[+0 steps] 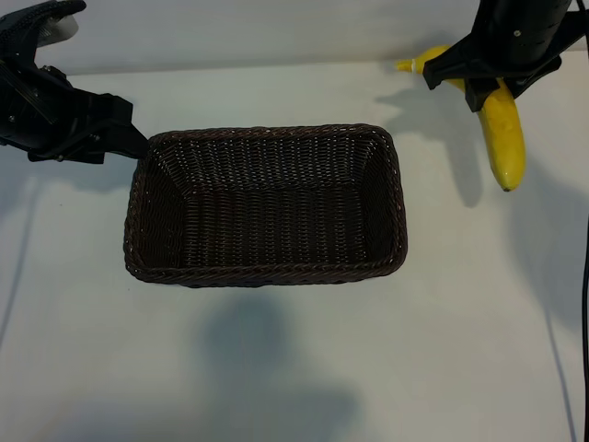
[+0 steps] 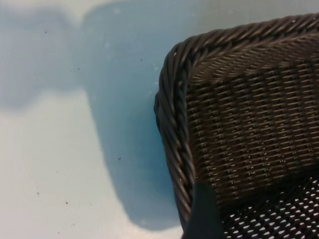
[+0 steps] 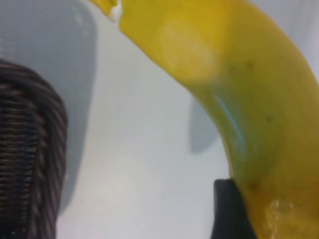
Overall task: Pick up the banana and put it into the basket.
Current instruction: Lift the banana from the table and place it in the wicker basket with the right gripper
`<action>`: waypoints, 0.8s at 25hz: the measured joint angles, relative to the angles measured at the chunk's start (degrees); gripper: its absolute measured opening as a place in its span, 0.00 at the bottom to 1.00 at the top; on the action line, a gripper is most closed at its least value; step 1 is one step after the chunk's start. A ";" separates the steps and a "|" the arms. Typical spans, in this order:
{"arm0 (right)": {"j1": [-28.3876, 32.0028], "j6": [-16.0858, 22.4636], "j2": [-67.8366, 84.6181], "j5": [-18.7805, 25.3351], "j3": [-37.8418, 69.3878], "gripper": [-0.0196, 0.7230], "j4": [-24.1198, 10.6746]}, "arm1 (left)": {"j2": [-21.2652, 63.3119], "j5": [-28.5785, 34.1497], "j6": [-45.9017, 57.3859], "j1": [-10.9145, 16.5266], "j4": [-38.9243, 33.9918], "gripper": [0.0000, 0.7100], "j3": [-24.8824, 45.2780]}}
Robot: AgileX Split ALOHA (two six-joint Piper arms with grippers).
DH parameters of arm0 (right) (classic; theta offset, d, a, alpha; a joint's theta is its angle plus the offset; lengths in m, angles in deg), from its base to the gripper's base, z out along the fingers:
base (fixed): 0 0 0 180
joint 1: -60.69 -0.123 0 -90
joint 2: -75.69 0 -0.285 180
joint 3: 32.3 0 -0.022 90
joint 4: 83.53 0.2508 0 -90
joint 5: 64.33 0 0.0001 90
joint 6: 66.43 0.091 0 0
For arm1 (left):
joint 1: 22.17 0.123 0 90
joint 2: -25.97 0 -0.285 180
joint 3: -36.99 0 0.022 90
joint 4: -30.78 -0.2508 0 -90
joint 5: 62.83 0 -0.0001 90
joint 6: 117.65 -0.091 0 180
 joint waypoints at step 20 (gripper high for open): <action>-12.60 -1.79 0.51 0.36 -0.39 0.59 2.25 | 0.00 -0.11 0.05 0.00 0.00 0.83 0.00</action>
